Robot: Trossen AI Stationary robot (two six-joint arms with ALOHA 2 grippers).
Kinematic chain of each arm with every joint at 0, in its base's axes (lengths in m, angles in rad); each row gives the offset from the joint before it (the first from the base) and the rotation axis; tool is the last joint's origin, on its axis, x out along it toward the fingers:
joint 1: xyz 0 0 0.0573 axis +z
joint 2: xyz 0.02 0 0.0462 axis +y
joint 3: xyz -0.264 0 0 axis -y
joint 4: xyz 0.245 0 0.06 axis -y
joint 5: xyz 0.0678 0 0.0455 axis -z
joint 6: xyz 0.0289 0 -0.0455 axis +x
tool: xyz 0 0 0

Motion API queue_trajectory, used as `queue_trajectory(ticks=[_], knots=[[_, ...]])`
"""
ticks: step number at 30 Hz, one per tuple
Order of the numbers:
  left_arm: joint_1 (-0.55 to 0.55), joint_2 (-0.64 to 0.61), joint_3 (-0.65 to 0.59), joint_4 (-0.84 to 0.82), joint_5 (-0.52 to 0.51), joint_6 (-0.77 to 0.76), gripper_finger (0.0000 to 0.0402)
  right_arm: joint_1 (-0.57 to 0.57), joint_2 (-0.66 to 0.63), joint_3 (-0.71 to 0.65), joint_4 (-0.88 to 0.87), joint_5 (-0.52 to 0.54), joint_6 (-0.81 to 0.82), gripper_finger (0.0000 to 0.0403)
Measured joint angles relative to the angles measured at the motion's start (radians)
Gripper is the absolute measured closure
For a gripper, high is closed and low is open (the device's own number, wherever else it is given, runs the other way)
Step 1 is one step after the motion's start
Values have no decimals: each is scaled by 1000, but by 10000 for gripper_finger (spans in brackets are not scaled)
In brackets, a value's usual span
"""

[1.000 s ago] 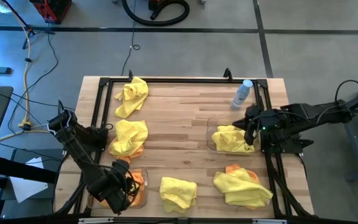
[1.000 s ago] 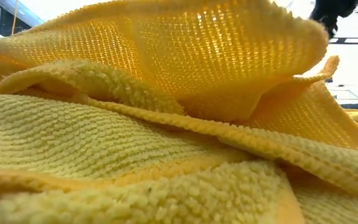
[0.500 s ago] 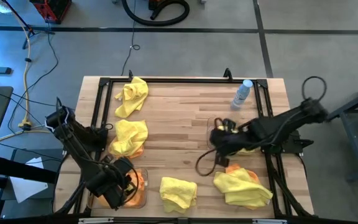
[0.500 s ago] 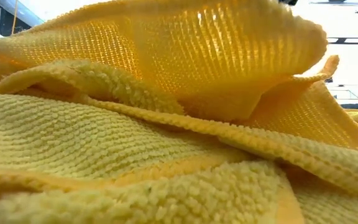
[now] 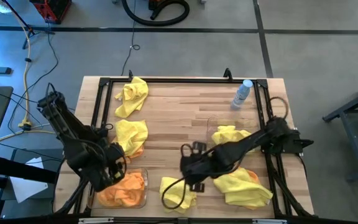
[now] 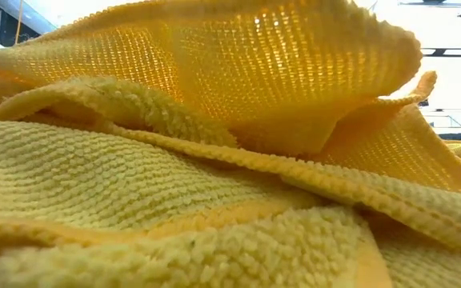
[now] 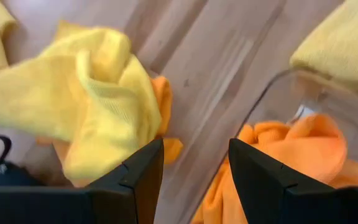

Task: Sort microfiber towel by color & place in baskets
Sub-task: Put the yellow microfiber cloth into the right transparent bin

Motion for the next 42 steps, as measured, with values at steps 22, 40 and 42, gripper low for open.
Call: queue_trajectory(ticks=[22, 40, 42], knots=[[0, -54, 0, 43, -5, 41, 232, 6, 362, 58, 227, -209, -25, 179], [0, -54, 0, 42, -8, 51, 232, 31, 208, 58, 49, -12, 56, 396], [0, -54, 0, 42, -8, 51, 232, 38, 173, 58, 0, 50, 67, 396]])
